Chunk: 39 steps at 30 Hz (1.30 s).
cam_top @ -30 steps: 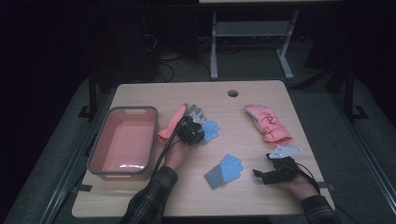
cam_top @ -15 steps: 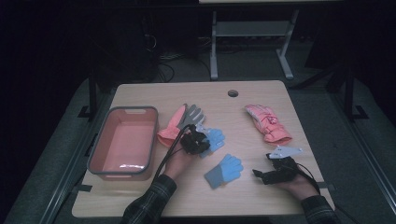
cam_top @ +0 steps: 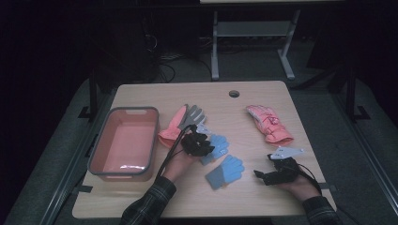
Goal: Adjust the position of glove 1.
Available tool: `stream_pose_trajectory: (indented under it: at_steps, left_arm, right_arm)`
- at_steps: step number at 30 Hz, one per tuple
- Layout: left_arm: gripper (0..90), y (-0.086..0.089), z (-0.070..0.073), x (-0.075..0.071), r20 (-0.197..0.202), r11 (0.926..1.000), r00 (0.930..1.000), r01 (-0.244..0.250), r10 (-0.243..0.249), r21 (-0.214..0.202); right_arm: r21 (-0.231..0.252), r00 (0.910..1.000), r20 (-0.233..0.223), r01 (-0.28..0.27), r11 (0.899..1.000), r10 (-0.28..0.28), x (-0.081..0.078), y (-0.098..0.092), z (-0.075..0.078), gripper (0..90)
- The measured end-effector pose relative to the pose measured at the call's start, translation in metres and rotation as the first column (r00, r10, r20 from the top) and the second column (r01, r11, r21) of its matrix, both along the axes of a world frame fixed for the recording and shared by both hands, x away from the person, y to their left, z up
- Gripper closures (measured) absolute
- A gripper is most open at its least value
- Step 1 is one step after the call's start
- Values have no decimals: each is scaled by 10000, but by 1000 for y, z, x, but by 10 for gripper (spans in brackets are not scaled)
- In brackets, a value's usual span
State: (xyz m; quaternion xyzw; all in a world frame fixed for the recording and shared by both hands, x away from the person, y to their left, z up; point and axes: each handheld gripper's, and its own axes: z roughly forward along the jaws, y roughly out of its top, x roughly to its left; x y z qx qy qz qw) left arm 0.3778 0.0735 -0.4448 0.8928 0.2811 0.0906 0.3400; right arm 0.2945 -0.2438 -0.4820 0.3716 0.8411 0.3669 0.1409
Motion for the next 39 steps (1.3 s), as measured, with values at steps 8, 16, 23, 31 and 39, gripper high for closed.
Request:
stream_pose_trajectory:
  at_steps: [8, 16, 23, 31, 39]
  left_arm:
    - [604, -6, -16, 6, -165, 9999, 9999, -3, 5, 100]
    - [848, -6, -18, 6, 48, 9994, 9994, 332, -332, 120]
    - [867, 3, -8, 6, -237, 9979, 9990, 367, -380, -540]
    - [867, 9, 17, -11, -577, 9862, 9965, 508, -606, -1576]
    - [866, 4, 25, -37, -976, 9754, 9907, 733, -953, -2079]
  right_arm:
    - [4, 10000, 1, 2, 10000, -2, 0, 0, 0, 132]
    - [10, 10000, 4, 8, 10000, -8, 0, 0, 0, 131]
    - [9, 10000, 4, 5, 10000, -5, 0, 0, 0, 131]
    - [16, 10000, -15, 24, 10000, -24, 0, 0, 0, 132]
    - [16, 10000, -26, 44, 10000, -44, 0, 1, 0, 132]
